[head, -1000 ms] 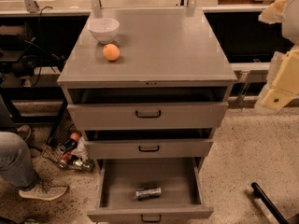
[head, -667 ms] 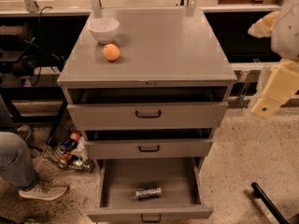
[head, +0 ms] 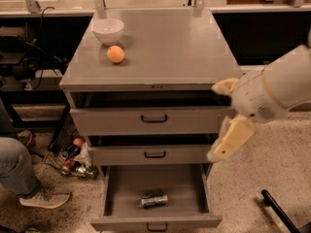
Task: Pick redbull can from bottom drawer and place on counter
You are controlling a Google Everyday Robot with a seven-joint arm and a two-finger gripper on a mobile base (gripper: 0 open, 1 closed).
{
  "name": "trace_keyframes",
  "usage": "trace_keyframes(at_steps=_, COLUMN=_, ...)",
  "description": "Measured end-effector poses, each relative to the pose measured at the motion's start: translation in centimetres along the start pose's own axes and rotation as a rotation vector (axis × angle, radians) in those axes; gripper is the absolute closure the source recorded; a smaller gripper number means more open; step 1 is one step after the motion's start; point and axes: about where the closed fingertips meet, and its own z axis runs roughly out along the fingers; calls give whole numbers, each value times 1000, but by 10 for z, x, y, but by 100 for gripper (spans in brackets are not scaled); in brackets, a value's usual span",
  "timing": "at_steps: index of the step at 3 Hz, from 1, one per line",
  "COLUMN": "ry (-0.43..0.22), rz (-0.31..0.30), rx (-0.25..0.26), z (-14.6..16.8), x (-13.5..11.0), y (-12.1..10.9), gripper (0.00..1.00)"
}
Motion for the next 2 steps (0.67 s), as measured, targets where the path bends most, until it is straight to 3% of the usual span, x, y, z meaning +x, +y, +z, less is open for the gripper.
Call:
trace_keyframes(at_steps=1, ry=-104, rz=24, rx=-143, z=67, x=-12, y=33, gripper=0)
trace_keyframes(at_steps=2, ry=-102, rz=22, rx=-140, z=66, x=-12, y=32, gripper=0)
